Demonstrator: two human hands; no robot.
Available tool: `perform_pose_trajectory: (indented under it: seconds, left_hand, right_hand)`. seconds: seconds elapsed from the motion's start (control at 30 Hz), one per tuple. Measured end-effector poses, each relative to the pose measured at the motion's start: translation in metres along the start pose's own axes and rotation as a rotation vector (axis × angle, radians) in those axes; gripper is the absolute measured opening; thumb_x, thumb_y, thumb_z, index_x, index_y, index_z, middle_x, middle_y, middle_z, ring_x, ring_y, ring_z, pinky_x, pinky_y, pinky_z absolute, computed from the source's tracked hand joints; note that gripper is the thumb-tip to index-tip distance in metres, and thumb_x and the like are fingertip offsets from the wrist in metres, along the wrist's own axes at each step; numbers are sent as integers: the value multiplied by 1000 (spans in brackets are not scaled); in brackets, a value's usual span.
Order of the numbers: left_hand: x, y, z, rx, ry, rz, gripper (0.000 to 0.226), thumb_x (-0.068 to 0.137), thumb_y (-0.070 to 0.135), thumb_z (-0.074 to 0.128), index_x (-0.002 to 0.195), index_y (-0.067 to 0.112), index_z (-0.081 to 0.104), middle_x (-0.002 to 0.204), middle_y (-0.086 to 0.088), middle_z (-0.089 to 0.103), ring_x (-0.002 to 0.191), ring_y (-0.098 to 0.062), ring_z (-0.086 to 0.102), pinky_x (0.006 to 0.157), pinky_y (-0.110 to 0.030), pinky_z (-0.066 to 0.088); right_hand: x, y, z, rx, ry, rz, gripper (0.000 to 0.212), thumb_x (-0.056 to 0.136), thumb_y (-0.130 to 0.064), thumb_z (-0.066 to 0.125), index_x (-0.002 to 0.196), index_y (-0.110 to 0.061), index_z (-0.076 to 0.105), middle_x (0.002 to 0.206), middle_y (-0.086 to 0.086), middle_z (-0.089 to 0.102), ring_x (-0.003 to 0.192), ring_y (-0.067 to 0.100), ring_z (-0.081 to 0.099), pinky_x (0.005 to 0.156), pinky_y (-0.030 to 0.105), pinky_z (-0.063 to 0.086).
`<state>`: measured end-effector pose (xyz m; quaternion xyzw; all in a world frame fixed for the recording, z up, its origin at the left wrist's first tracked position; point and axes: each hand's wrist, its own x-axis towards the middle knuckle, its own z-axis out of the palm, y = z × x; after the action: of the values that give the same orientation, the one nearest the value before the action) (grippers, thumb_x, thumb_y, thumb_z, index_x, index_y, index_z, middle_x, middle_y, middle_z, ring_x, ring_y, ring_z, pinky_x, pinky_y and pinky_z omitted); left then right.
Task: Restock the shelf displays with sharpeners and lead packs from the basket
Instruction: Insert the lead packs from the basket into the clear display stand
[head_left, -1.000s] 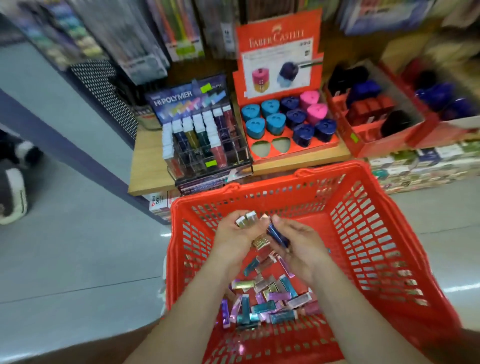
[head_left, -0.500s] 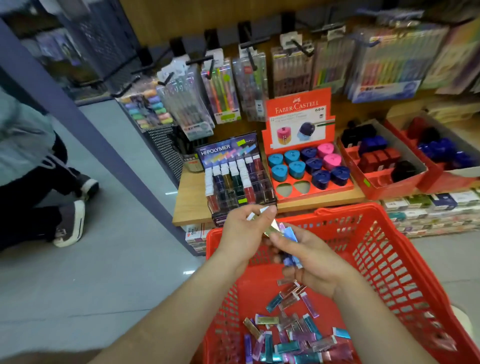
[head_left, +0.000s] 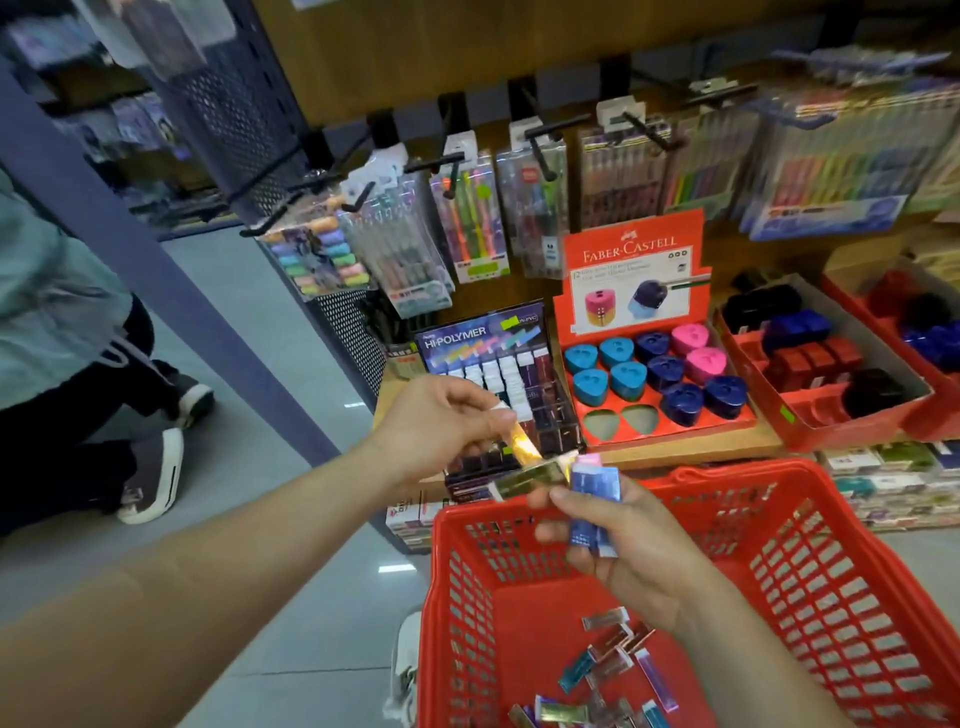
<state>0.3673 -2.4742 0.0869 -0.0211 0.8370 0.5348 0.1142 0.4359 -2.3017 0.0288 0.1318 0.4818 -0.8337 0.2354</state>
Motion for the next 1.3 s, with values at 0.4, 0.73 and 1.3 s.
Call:
perform_pose_trajectory:
  seconds: [0.4,0.73,1.3]
  left_hand:
    - [24,-11,15,-230,-66,-106,10,87,2,65,80,7,60,58,-7,65,49,-13,61,50,-19,54]
    - [45,-12,-22,-96,-53,-80,6,81,2,70,84,7,70,73,-7,70,67,-13,66,60,-20,56]
    - [103,-39,-33,619,185,203,10,83,19,74,92,16,77,82,6,70,82,-6,63,82,-19,46]
  right_hand:
    - [41,13,9,300,81,55,16,79,-21,70,85,-11,59,71,4,55,46,8,39,33,14,23]
    - [56,2,6,-22,185,-151,9,90,-19,66,89,-11,61,67,4,49,49,10,39,41,19,29]
    - [42,4,-18,258,154,65,15,79,-7,64,69,-6,75,71,9,69,59,15,69,41,18,51]
